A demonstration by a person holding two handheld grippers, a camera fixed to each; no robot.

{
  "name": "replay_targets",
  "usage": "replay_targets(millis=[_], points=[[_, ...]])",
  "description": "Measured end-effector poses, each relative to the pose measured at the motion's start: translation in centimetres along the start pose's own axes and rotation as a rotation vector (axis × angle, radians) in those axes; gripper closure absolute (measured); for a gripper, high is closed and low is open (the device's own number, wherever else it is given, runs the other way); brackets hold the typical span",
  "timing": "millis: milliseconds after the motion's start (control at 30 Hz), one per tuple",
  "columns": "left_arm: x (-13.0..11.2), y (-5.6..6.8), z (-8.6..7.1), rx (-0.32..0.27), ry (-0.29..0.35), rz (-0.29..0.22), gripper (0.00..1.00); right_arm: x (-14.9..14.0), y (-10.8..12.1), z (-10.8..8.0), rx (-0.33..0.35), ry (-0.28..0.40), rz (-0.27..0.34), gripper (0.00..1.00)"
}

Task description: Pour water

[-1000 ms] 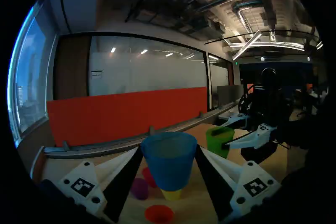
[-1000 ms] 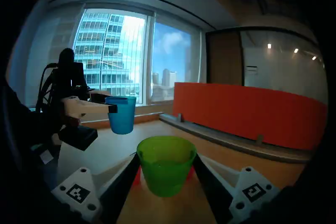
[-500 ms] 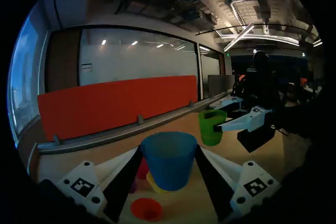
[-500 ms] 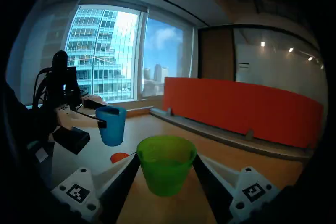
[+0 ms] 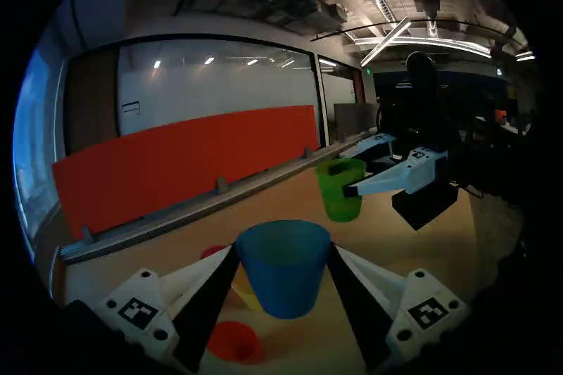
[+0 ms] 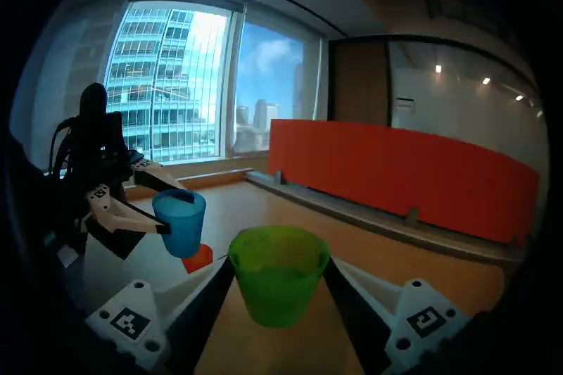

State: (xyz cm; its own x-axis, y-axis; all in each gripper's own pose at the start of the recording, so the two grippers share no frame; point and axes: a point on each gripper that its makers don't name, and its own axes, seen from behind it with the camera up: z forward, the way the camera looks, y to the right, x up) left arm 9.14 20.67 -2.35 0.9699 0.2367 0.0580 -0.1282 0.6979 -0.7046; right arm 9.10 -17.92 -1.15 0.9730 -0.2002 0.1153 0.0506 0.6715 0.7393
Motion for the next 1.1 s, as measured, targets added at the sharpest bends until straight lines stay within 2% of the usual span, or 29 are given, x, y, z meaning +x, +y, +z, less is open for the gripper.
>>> replay_targets(millis=[200,400,500,700,1100], points=[[-1.9,0.8,0.7,-0.024,-0.046,-0.012,0.12,-0.9,0.3,-0.1,0.001,-0.014,0.004,0.09],[-4.2,1.6,1.4,-0.041,-0.106,0.01,0.12,-2.1,0.4,0.1,0.011,-0.05,0.001,0.09],[-5.0,1.7,1.8,-0.046,-0.128,0.014,0.12,-2.6,0.4,0.3,0.013,-0.063,-0.004,0.09],[-6.6,1.7,2.3,-0.057,-0.171,-0.011,0.12,-3.6,0.5,0.6,0.022,-0.089,0.002,0.09],[-10.1,2.6,2.8,-0.082,-0.258,0.001,0.12,-6.2,0.4,1.0,0.039,-0.16,0.001,0.08]])
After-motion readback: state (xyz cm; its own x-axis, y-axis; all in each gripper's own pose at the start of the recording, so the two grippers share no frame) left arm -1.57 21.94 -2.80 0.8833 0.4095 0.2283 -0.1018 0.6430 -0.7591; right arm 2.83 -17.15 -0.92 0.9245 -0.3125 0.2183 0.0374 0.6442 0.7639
